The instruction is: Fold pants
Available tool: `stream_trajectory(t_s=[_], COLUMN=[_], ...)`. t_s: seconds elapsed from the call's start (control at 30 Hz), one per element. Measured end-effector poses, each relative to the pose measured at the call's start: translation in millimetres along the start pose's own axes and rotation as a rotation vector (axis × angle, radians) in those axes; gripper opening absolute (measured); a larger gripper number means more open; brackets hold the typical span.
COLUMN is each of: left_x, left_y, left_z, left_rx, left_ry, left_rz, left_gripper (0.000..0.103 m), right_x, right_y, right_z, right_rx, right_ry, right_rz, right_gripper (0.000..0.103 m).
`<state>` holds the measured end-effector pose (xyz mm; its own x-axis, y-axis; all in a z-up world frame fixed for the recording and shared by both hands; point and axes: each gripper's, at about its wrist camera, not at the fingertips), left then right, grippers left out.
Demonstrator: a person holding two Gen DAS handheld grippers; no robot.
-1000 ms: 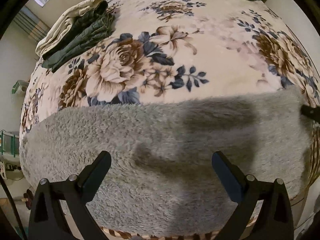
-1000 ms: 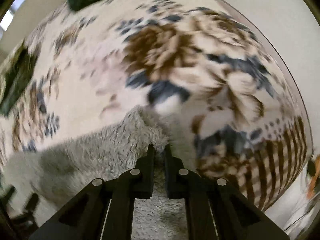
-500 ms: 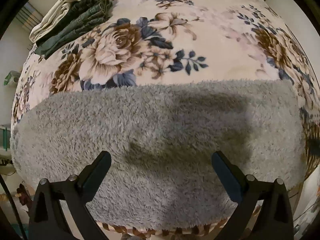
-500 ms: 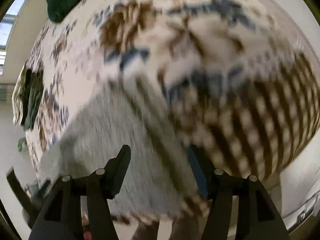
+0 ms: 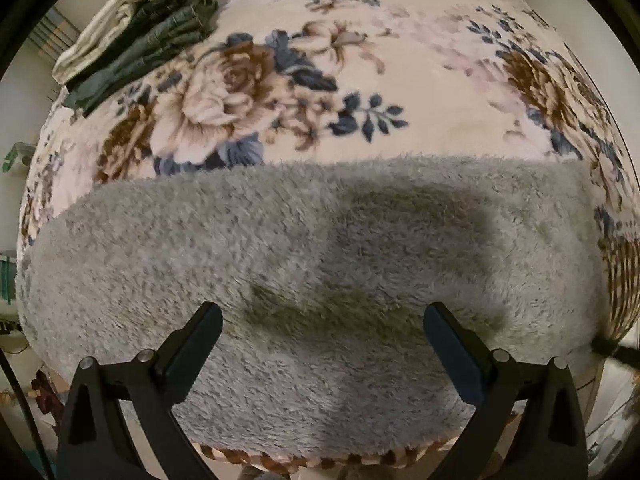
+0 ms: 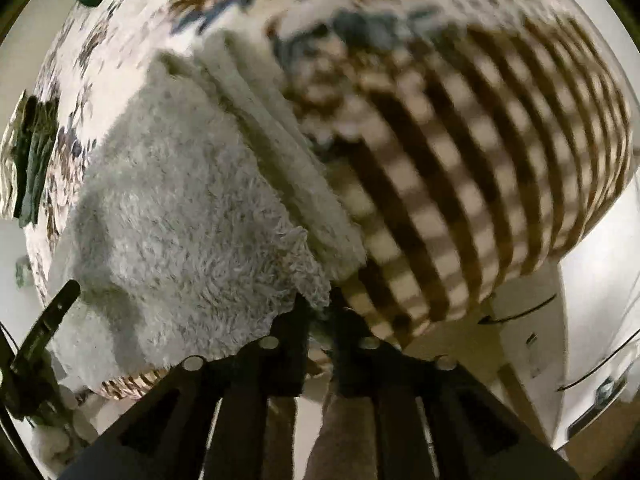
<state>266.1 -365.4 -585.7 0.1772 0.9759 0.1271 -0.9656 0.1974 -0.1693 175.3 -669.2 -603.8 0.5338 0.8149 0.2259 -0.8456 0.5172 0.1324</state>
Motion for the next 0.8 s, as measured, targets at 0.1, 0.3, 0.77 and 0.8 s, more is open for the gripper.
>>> stream_trajectory(t_s=[0.1, 0.3, 0.77, 0.8], left_x=[2.4, 13.0, 39.4, 41.3], left_y=[-3.3, -8.1, -0.5, 0.0], left_z=[3.5, -4.1, -11.3, -10.8], left_rx=[-0.029, -0.024, -0.003, -0.004], left_ry=[-0.034, -0.075, -0.05, -0.047], left_rz=[0.003, 0.024, 0.083, 0.086], left_gripper=[0.103, 0.103, 0.103, 0.103], right_x=[25.0, 89.6, 67.6, 66.4], right_y=[-26.7, -112.8, -139.3, -136.2], right_z=[18.6, -22.5, -19.4, -12.8], right_rx=[-0.095, -0.062, -0.056, -0.064], right_ry=[-0.048, 0.074, 0.103, 0.088], right_rz=[0.032, 0.162, 0.07, 0.071], right_gripper=[0.066, 0.057, 0.02, 0.034])
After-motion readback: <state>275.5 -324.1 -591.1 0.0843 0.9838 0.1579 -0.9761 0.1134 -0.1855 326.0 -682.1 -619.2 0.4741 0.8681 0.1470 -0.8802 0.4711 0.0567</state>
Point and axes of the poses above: each gripper's, at about its wrist camera, not at the fingertips, and z roughly against the way its jaws point, x to its left, y to its underside, and after that the axes turned 3 degrees about x, right-handed
